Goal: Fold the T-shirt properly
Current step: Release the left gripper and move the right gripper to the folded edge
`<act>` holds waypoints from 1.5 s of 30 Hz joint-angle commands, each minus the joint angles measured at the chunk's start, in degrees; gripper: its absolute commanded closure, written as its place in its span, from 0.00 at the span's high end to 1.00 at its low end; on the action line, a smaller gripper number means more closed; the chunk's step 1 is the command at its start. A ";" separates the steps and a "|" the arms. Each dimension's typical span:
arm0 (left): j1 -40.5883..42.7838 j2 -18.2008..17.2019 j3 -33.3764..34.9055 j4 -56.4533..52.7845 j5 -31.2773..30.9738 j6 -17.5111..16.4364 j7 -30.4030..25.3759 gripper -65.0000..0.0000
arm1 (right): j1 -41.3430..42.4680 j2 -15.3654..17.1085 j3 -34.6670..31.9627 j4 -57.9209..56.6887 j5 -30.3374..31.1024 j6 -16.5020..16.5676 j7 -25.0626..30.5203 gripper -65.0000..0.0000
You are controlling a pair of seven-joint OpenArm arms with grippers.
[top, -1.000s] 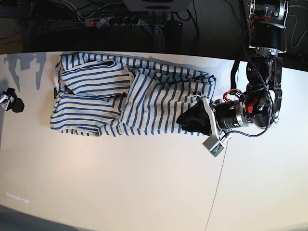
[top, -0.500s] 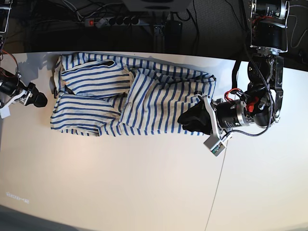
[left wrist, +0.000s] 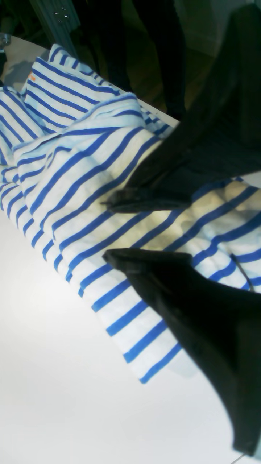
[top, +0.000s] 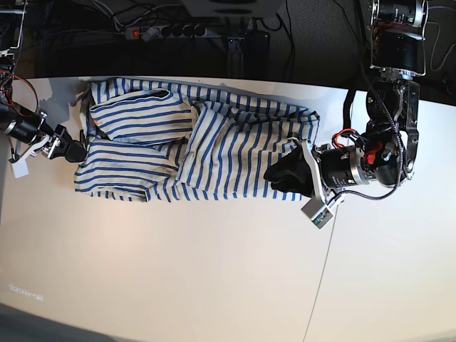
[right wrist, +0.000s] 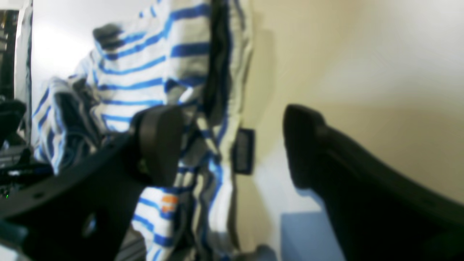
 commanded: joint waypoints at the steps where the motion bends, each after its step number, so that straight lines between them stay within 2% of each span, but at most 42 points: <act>1: -1.07 -0.33 -0.17 1.05 -1.07 0.24 -1.20 0.31 | -0.22 0.61 -1.57 0.00 -2.54 4.52 -3.10 0.69; 6: -1.07 -0.35 -0.17 1.05 -1.03 0.24 -1.20 0.31 | -0.22 0.59 -5.31 0.00 -2.54 4.52 -3.39 0.69; 17: -1.07 -0.98 -0.17 1.05 -1.03 0.22 -1.09 0.31 | -0.07 2.21 -5.55 0.00 -1.84 4.52 -6.21 0.69; 24: -1.07 -0.96 -0.17 1.05 -1.05 0.24 -1.29 0.31 | -0.07 0.83 -5.64 0.00 2.16 4.52 -14.71 0.69; 34: -1.07 -0.98 -0.17 1.05 -0.94 0.22 -1.27 0.31 | 0.09 -1.97 -5.62 0.00 1.77 4.52 -11.98 0.68; 43: -1.07 -0.98 -0.17 1.05 2.38 0.24 -1.29 0.31 | 0.11 -2.54 -5.62 0.00 -4.76 4.50 -5.11 0.68; 44: -1.07 -0.98 -0.17 1.05 2.38 0.24 -1.31 0.31 | 0.11 -2.54 -5.62 0.00 -5.51 4.50 -4.07 0.65; 45: -1.07 -0.98 -0.17 1.05 2.38 0.24 -1.31 0.31 | 0.11 -2.54 -5.62 0.00 -6.23 4.50 -2.99 0.57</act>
